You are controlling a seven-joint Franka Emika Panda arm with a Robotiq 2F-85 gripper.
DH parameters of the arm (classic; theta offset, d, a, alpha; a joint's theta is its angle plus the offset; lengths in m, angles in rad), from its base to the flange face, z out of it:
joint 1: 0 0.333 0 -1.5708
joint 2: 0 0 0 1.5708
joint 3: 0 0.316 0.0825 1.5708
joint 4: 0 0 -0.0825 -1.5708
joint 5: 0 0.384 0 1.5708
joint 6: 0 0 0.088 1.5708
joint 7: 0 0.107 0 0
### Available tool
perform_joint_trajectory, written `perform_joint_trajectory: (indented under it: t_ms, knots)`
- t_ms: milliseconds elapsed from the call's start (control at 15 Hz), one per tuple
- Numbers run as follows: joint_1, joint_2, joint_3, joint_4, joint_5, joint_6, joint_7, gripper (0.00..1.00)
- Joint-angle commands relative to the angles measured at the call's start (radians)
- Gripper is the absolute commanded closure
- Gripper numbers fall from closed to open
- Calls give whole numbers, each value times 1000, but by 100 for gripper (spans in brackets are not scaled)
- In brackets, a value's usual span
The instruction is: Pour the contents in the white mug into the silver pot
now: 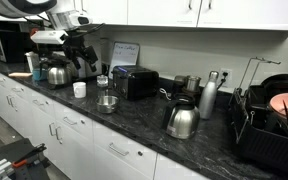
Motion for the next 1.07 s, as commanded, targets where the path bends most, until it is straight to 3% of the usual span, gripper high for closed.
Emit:
perform_joint_trajectory:
  t_ms: [0, 267, 467, 533, 600, 1000]
  knots:
    - [81, 20, 38, 2, 83, 30, 7, 0]
    - [215, 64, 99, 1, 204, 79, 28, 0]
    - [285, 141, 165, -1, 242, 184, 46, 0]
    - [298, 164, 185, -2, 239, 218, 51, 0]
    - [286, 121, 173, -2, 223, 150, 55, 0]
    - [289, 126, 176, 0, 224, 159, 62, 0]
